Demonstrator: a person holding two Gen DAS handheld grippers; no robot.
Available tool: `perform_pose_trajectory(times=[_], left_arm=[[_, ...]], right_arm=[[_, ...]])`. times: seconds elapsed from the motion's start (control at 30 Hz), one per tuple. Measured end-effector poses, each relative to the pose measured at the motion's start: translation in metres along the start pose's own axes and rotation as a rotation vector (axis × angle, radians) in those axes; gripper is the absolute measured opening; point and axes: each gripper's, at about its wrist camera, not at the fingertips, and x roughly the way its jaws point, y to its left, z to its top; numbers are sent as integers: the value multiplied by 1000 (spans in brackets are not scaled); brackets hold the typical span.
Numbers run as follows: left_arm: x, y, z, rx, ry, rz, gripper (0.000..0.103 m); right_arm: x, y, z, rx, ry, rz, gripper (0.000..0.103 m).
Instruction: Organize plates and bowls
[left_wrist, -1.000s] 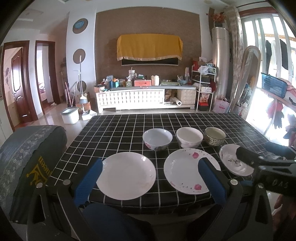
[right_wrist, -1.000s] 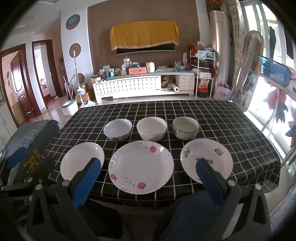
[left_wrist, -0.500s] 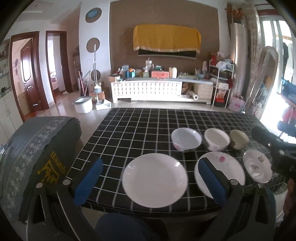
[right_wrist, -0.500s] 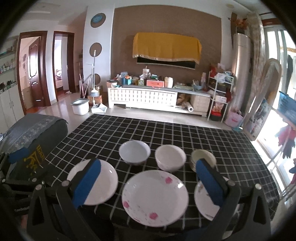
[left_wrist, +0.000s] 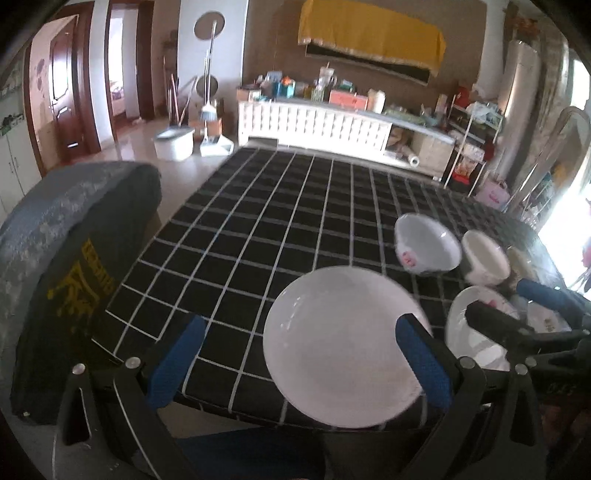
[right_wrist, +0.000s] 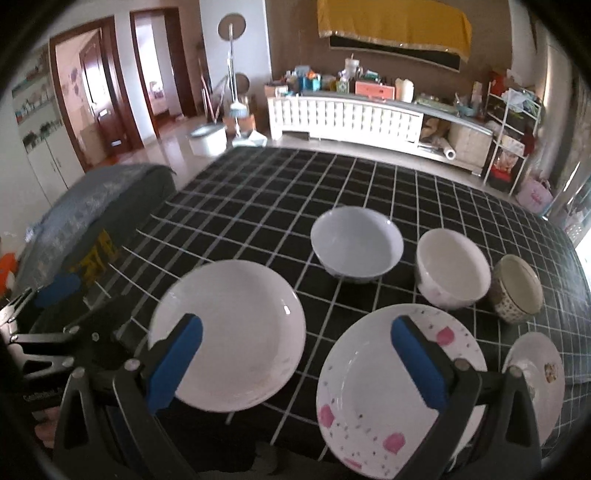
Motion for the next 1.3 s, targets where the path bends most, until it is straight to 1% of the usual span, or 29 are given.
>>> perform_pose_trajectory(times=[0.17,0.23,0.27,0.3,0.37,0.43,0.5,0.53,0.57,0.6,0.63,0.67,0.7,0.73,0.77,0.8,0.83,0.9,1.0,1.03,1.1,1.2,1.3], left_arm=[[41,10,-3,-20,115,42,102],[59,20,-5,-56,162,26,100],[63,23,-6,-69,177,15,95],[66,25,-8,-76,188,10,87],[76,29,-10,-96,217,8,79],[82,32,-13,-134,237,-20,79],[80,36,-16,-180,225,-68,77],[80,36,-17,-183,220,-87,74],[81,35,-18,-172,222,-86,66],[83,35,-19,-161,229,-75,64],[88,35,-22,-158,246,-65,61],[90,36,-24,-160,257,-63,54],[93,38,-26,-164,272,-55,51],[94,38,-26,-166,276,-48,49],[95,40,-26,-169,280,-39,40],[97,41,-27,-171,285,-30,34],[98,42,-27,-174,292,-28,34],[98,42,-29,-167,297,-37,31],[96,37,-29,-136,296,-43,25],[96,36,-29,-129,297,-44,24],[97,33,-28,-119,295,-47,18],[98,29,-23,-104,282,-40,18],[97,31,-21,-118,268,-33,18]], right_arm=[[33,-2,1,-17,61,-17,97],[48,-5,0,-2,100,-4,90],[53,-6,1,0,111,0,85],[58,-6,-1,0,124,2,82],[66,-6,-3,-7,143,10,80],[76,-6,-6,-8,167,35,74],[83,-6,-7,-9,180,38,69],[86,-6,-8,-12,184,38,68],[89,-6,-9,-14,191,33,65],[91,-6,-10,-15,198,31,61],[94,-7,-10,-16,205,31,58],[96,-7,-12,-18,212,34,53],[99,-7,-13,-21,220,33,49],[100,-7,-14,-22,225,28,48],[101,-8,-16,-19,226,27,44],[102,-9,-18,-18,229,24,42],[104,-9,-19,-19,237,13,41],[103,-9,-20,-24,228,-11,34],[101,-11,-22,-3,237,4,29],[101,-10,-23,-3,240,12,28],[101,-8,-24,-6,236,11,27],[101,-12,-24,28,230,25,24],[101,-12,-23,54,228,36,23]])
